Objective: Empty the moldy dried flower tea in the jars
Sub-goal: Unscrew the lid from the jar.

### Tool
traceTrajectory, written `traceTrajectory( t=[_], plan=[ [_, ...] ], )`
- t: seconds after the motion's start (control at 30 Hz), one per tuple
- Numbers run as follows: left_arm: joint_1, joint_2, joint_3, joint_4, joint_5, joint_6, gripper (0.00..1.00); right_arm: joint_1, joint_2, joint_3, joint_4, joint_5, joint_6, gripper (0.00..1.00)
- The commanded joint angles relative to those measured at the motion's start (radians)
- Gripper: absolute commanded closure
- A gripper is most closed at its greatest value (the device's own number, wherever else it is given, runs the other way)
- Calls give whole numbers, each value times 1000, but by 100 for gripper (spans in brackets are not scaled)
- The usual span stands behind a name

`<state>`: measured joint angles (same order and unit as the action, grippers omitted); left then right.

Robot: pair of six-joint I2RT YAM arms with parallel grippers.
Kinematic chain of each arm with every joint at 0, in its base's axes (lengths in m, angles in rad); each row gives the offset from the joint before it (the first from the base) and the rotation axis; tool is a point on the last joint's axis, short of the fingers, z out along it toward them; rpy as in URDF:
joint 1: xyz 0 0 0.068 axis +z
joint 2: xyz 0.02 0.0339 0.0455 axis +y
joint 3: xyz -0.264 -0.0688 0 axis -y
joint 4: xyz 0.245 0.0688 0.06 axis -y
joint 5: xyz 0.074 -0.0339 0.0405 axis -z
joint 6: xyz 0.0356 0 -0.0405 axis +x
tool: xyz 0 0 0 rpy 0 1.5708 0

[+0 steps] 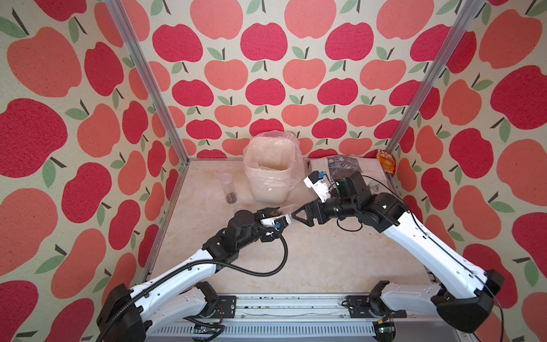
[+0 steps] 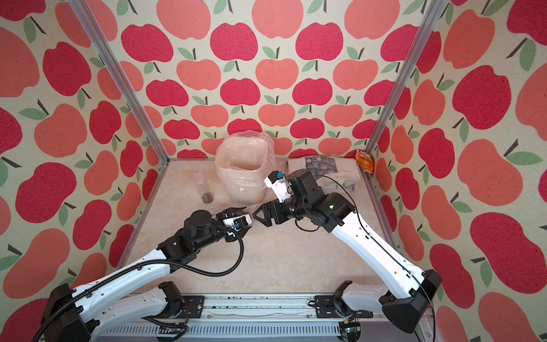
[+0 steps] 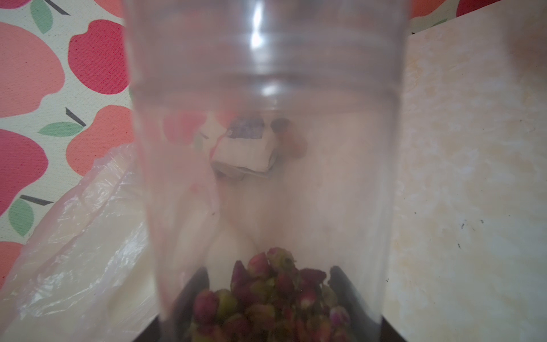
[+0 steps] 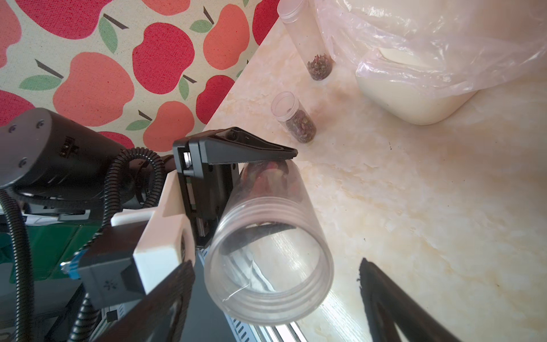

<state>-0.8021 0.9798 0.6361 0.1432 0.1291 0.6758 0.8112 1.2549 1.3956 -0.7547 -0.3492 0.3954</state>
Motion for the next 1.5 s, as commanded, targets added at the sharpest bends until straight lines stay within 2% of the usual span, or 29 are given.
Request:
traceTrajectory(
  t=[0.0,0.13,0.23,0.3,0.43,0.5,0.6,0.63,0.7,0.77,0.83,0.93,1.0,1.03,1.13,1.2,1.23,1.3,1.47],
  plan=[
    [-8,-15,-3,33,-18,15,73,-2,11,-9,15,-9,7,14],
    [-8,-13,4,26,-11,11,73,-3,22,-10,31,-35,8,23],
    [-9,-12,12,13,5,6,74,-3,33,-7,38,-53,-5,35],
    [-8,-12,16,0,26,-3,74,-3,41,-3,41,-71,-34,48],
    [14,-12,38,-62,129,-65,78,-3,52,8,41,-140,-153,66],
    [50,-13,59,-119,263,-116,78,-1,55,29,-5,-201,-330,74],
    [128,-17,74,-174,535,-194,78,29,46,52,-173,-194,-720,76],
    [155,-15,76,-182,626,-215,78,38,42,49,-204,-172,-802,76],
    [203,-9,76,-189,820,-252,78,63,43,54,-227,-81,-914,76],
    [220,-3,77,-192,902,-275,78,79,66,91,-267,-50,-969,76],
    [222,3,80,-207,935,-267,78,86,92,129,-298,-51,-995,74],
    [222,10,82,-215,899,-253,78,94,114,147,-305,-54,-1014,66],
    [222,11,80,-214,831,-241,77,94,106,144,-272,-30,-979,46],
    [221,10,78,-208,790,-239,77,94,94,141,-248,-19,-948,42],
    [214,-4,59,-167,619,-227,76,88,21,118,-135,-30,-783,21],
    [203,-14,43,-141,496,-200,75,80,-49,66,-17,-48,-615,4],
    [198,-19,38,-132,447,-189,75,79,-78,44,35,-45,-540,1],
    [186,-22,36,-123,369,-154,75,70,-118,14,100,-17,-372,1],
    [142,-13,34,-88,258,-92,77,43,-131,-4,55,139,-127,1]
  ],
)
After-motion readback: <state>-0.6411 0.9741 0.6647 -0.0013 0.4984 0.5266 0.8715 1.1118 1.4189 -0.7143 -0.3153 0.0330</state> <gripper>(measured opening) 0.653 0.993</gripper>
